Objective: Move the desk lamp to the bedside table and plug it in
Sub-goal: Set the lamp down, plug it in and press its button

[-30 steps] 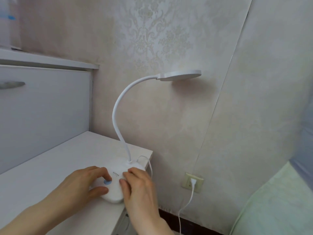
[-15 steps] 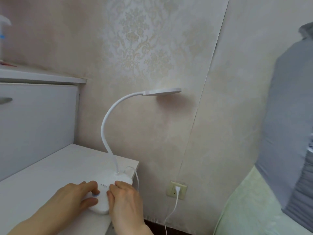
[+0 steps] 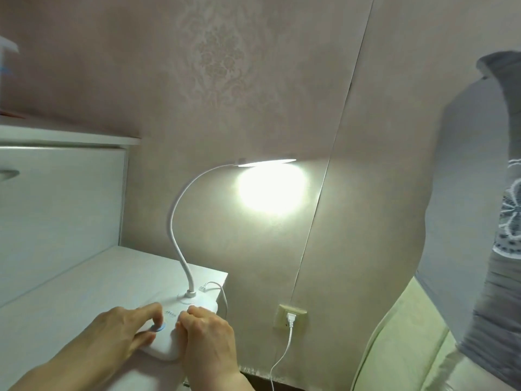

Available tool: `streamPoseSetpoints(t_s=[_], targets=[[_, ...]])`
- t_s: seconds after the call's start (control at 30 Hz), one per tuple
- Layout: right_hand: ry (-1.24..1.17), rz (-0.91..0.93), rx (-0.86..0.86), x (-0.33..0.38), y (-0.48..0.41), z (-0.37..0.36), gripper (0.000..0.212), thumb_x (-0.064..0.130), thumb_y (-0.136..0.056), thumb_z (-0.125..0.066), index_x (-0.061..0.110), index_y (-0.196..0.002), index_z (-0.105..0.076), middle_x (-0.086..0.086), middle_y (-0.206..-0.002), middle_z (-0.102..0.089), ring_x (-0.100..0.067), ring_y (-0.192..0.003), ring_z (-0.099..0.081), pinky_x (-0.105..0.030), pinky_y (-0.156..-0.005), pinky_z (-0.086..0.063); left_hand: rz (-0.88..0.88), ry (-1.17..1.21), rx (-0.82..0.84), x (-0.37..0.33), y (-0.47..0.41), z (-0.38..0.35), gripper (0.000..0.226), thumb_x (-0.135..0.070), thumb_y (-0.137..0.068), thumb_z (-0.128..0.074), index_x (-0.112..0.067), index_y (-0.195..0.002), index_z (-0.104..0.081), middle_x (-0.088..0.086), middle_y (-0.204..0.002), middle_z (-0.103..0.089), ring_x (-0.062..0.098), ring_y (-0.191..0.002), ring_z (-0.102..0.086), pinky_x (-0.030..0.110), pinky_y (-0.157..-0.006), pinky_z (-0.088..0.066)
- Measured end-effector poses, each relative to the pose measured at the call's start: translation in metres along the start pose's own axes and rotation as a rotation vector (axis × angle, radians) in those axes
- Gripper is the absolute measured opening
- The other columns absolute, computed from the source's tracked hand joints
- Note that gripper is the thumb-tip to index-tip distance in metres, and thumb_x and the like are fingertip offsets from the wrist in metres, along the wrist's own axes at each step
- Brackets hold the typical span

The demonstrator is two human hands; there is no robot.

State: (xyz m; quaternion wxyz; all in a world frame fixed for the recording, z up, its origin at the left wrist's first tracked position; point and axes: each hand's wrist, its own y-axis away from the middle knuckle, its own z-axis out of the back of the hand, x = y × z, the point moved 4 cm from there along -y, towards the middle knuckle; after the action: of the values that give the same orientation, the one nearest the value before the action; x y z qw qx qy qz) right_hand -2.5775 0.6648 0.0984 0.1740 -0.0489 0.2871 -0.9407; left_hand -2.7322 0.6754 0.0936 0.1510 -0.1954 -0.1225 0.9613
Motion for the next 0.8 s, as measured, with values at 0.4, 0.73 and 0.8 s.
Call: streamPoseSetpoints(t_s=[0.4, 0.73, 0.8], targets=[[-0.154, 0.059, 0.030, -0.002, -0.004, -0.003, 0.021, 0.030, -0.089, -0.052, 0.014, -0.085, -0.066, 0.001, -0.092, -0.066, -0.015, -0.091, -0.061, -0.028, -0.065, -0.048, -0.034, -0.127, -0.032, -0.005, -0.008, -0.002, 0.007, -0.043, -0.094, -0.050, -0.038, -0.089, -0.051, -0.014, -0.074, -0.058, 0.011, -0.074, -0.052, 0.016, -0.063, -0.036], [-0.198, -0.004, 0.131, -0.005, -0.005, -0.011, 0.035, 0.026, -0.098, -0.034, 0.005, -0.113, -0.058, -0.011, -0.119, -0.058, -0.032, -0.113, -0.052, -0.040, -0.083, -0.047, 0.015, -0.213, 0.027, 0.001, -0.017, -0.008, 0.014, -0.050, -0.096, -0.038, -0.040, -0.095, -0.028, -0.006, -0.067, -0.042, 0.014, -0.066, -0.045, 0.021, -0.055, -0.031], [-0.198, -0.010, 0.166, -0.004, -0.006, -0.010, 0.036, 0.026, -0.098, -0.034, 0.004, -0.113, -0.059, -0.012, -0.119, -0.058, -0.032, -0.113, -0.052, -0.041, -0.083, -0.047, 0.014, -0.190, 0.038, 0.000, -0.018, -0.007, 0.016, -0.051, -0.095, -0.039, -0.041, -0.095, -0.027, -0.005, -0.071, -0.046, 0.014, -0.069, -0.047, 0.020, -0.057, -0.032]])
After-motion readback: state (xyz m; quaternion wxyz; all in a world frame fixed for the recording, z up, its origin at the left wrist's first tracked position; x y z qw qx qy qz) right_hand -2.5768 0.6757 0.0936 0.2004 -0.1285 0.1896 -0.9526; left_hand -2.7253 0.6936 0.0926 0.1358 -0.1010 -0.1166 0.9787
